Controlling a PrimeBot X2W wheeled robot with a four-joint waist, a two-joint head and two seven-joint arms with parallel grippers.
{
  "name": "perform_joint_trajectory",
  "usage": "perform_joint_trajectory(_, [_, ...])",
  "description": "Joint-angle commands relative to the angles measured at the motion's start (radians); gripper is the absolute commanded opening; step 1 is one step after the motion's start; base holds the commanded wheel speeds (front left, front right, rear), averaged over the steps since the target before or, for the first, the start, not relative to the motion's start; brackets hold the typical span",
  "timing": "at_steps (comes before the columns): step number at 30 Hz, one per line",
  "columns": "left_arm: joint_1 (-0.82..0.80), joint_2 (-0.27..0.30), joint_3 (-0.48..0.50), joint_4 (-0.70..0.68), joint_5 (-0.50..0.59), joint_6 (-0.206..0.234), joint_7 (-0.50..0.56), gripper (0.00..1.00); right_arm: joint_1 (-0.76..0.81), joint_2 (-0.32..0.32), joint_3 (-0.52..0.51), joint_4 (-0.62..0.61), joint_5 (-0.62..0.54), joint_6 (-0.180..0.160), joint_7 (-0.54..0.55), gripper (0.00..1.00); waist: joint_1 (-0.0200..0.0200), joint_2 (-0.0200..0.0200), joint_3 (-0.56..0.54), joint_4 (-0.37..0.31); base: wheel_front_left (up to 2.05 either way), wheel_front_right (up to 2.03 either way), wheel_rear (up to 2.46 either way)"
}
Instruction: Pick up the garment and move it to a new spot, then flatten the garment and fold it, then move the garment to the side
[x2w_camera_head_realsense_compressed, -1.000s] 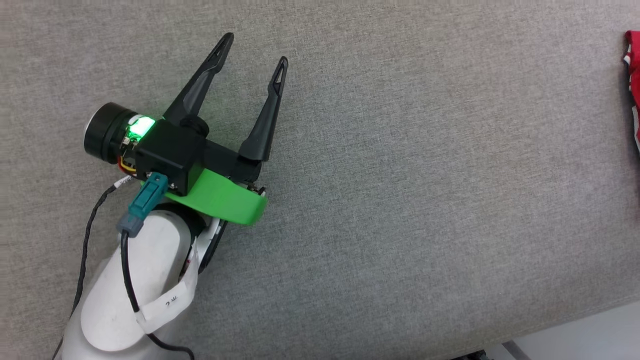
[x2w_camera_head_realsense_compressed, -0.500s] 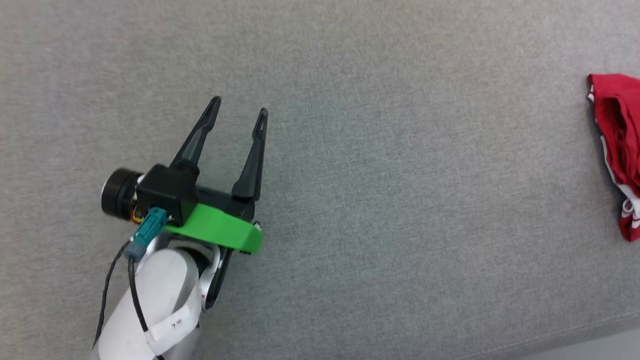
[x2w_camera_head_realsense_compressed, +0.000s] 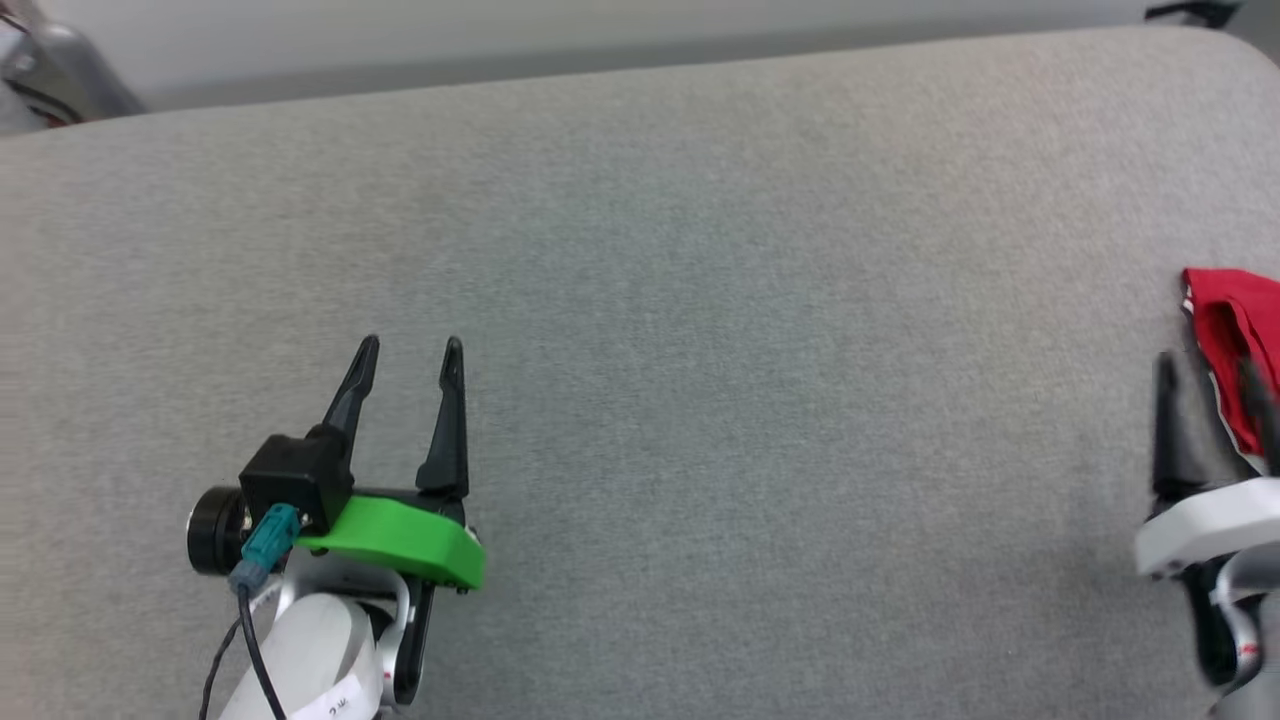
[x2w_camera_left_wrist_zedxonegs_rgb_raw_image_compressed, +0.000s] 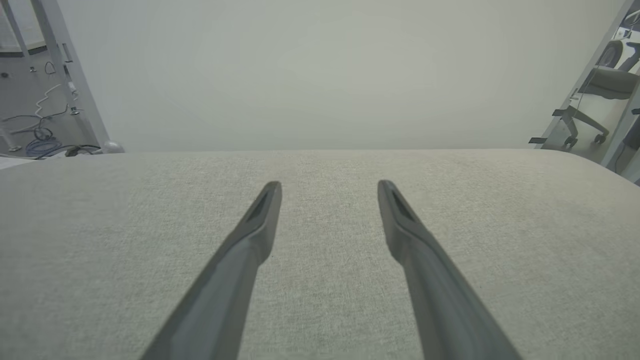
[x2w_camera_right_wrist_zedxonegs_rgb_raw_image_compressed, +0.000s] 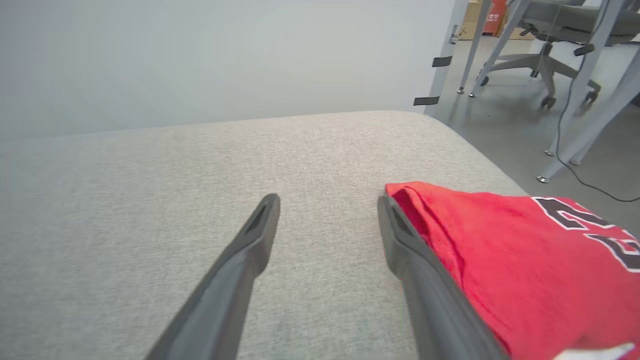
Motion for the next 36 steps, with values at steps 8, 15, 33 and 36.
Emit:
perform_joint_trajectory(8, [0.072, -0.009, 0.020, 0.041, -0.023, 0.018, -0.016, 1.00, 0.137, 0.096, 0.096, -0.173, -0.001, -0.001, 0.051, 1.00, 0.0002, 0.0000, -0.150, 0.138, 0.00, 0.00, 0.00])
perform_joint_trajectory(15, [0.130, -0.005, 0.025, 0.061, -0.028, 0.021, -0.019, 1.00, 0.251, 0.123, 0.100, -0.322, -0.060, -0.001, 0.106, 1.00, 0.0002, 0.0000, -0.224, 0.168, 0.00, 0.00, 0.00])
perform_joint_trajectory(33, [0.224, 0.003, 0.008, 0.086, -0.050, 0.023, -0.009, 1.00, 0.422, 0.162, 0.119, -0.506, -0.071, -0.001, 0.231, 1.00, 0.0002, 0.0000, -0.330, 0.160, 0.00, 0.00, 0.00])
perform_joint_trajectory(36, [0.220, 0.008, 0.004, 0.092, -0.050, 0.020, -0.007, 1.00, 0.426, 0.164, 0.118, -0.511, -0.068, -0.001, 0.234, 1.00, 0.0002, 0.0000, -0.327, 0.157, 0.00, 0.00, 0.00])
